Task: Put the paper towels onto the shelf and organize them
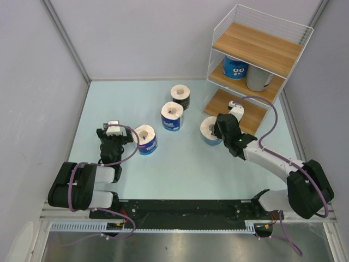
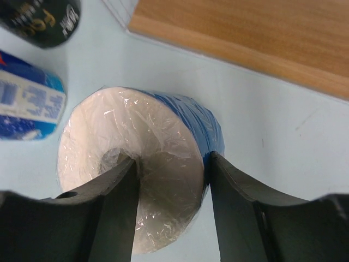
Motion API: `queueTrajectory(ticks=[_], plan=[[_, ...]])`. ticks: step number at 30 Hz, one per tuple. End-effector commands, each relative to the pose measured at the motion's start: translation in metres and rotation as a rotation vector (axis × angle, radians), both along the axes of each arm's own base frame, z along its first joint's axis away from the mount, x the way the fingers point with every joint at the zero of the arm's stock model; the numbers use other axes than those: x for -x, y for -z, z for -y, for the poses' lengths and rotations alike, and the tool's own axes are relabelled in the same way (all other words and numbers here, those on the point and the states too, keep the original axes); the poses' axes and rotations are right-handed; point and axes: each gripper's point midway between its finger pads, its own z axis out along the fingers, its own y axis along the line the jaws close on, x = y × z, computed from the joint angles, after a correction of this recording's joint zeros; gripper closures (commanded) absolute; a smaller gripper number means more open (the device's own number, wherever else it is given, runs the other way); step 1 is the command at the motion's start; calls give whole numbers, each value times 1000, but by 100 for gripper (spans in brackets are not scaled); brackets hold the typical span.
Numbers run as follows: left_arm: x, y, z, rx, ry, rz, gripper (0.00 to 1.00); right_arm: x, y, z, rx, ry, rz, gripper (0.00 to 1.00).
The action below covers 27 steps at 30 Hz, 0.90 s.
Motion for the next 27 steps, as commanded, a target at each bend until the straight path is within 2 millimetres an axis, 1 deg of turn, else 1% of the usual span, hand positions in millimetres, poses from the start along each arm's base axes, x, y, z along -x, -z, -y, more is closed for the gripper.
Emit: queueTrajectory(ticks=[1,2,3,4,6,7,10,11,12,13,14,15,16,17,19,27], plan=[[-5,-17,5,21,27,57,0,-38,-60,8,-138,116,268,57],[-5,-16,5,21,27,55,0,-42,-56,12,-136,131,271,57],[-5,-16,5,21,27,55,0,-47,-58,14,-148,142,290,57],[-5,-17,5,21,27,57,0,-52,-58,23,-147,174,299,58],[-5,-16,5,22,27,55,0,-61,-56,30,-151,202,320,58],[-5,-17,5,21,27,57,0,-66,-56,37,-149,221,331,58],[-5,-17,5,23,27,57,0,-80,-53,44,-154,245,362,60],[-5,-17,5,23,27,57,0,-84,-59,44,-163,252,393,60],[-5,-16,5,21,27,55,0,-88,-60,45,-160,260,406,60],[-5,-17,5,21,27,57,0,-91,-52,45,-144,256,401,60],[-5,-17,5,21,27,57,0,-96,-57,45,-141,252,432,59],[-5,-16,5,21,27,55,0,-99,-57,44,-136,250,441,57],[-5,-16,5,21,27,55,0,-102,-52,44,-126,251,440,54],[-5,-17,5,21,27,58,0,-104,-53,44,-123,248,453,52],[-5,-17,5,21,27,57,0,-107,-54,46,-117,258,469,51],[-5,-17,5,21,27,57,0,-117,-59,60,-117,305,507,50]])
